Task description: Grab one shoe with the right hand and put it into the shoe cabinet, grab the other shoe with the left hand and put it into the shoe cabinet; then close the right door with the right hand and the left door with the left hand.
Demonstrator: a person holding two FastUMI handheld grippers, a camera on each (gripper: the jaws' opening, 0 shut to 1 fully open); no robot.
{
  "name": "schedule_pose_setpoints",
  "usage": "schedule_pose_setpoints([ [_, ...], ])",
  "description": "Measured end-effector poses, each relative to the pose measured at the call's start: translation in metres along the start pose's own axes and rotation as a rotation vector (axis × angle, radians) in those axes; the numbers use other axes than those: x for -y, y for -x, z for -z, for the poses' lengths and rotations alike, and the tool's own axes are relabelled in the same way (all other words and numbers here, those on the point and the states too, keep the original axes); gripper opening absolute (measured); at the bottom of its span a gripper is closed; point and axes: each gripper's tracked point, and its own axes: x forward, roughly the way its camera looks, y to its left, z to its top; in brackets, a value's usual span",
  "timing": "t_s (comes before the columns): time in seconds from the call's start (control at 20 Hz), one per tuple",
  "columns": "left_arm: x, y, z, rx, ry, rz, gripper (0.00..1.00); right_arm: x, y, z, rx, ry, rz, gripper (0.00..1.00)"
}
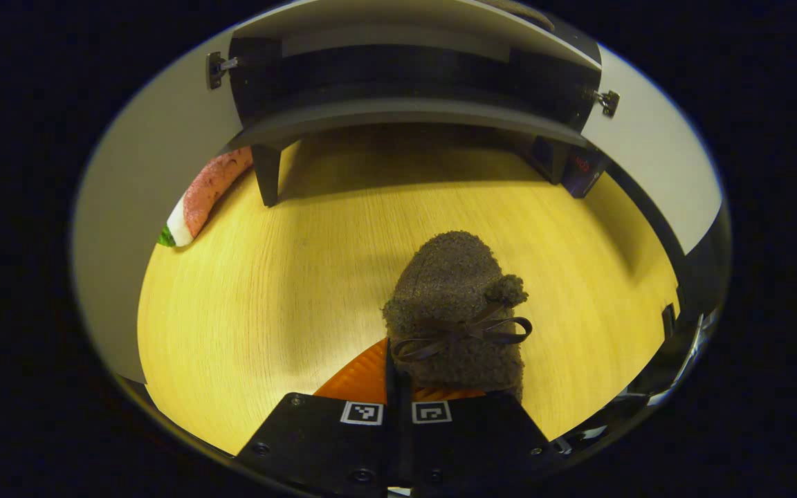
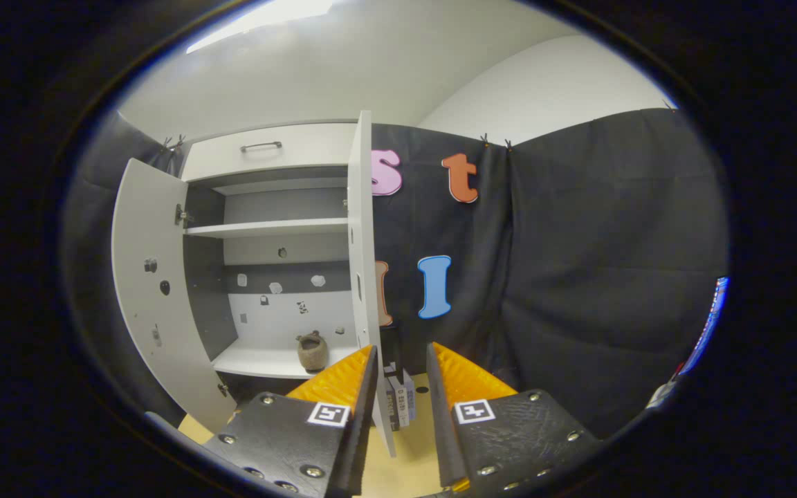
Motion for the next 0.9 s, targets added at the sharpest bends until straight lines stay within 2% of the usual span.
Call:
schedule_pose_setpoints([
  [0.05, -0.001, 0.007, -0.009, 0.029, 0.014, -0.009, 0.01, 0.002, 0.0, 0.002, -0.002, -0.004, -0.001, 0.41],
  [0.35, -0.007, 0.06, -0.093, 0.224, 0.071, -0.011, 0.01, 0.012, -0.01, 0.005, -0.007, -0.028, -0.009, 0.41],
  [0.9, -0.011, 0.157, -0.255, 0.548, 0.062, -0.009, 0.01, 0.014, -0.023, 0.002, 0.04, -0.038, -0.062, 0.41],
])
